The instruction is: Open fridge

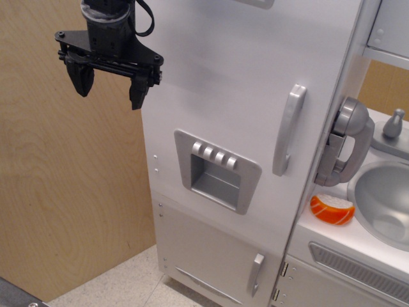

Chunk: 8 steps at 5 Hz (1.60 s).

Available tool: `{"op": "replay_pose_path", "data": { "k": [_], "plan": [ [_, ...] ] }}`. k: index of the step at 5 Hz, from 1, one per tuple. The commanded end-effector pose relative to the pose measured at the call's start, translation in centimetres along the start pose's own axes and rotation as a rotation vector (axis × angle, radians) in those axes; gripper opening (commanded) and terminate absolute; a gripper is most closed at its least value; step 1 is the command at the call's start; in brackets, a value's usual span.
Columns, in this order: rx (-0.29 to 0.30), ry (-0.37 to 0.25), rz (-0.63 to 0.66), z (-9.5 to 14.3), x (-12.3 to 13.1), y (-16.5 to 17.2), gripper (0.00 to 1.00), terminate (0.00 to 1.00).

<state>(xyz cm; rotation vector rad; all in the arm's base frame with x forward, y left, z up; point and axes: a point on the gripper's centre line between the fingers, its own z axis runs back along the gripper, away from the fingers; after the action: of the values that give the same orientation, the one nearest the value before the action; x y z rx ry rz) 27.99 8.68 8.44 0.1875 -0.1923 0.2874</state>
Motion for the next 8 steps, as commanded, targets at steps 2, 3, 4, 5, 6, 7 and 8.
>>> {"op": "replay_pose_path", "data": {
  "k": [2, 3, 4, 5, 6, 7, 8],
  "plan": [
    [-0.05, -0.019, -0.03, 0.9, -1.0, -4.1, 1.0, 0.0],
    [-0.098, 0.017, -0.093, 1.8, -1.5, -8.4, 1.0, 0.0],
    [-0.121, -0.012, -0.182, 1.8, -2.0, -11.5, 1.0, 0.0],
    [-0.105, -0.154, -0.243, 2.4, -1.7, -14.7, 1.0, 0.0],
    [-0.111, -0.208, -0.261, 2.7, -1.1, -16.9, 1.0, 0.0],
    [-0.125, -0.239, -0.284, 2.4, -0.7, -18.3, 1.0, 0.0],
    [-0.127, -0.246, -0.281, 2.4, 0.3, -18.5, 1.0, 0.0]
  ]
}}
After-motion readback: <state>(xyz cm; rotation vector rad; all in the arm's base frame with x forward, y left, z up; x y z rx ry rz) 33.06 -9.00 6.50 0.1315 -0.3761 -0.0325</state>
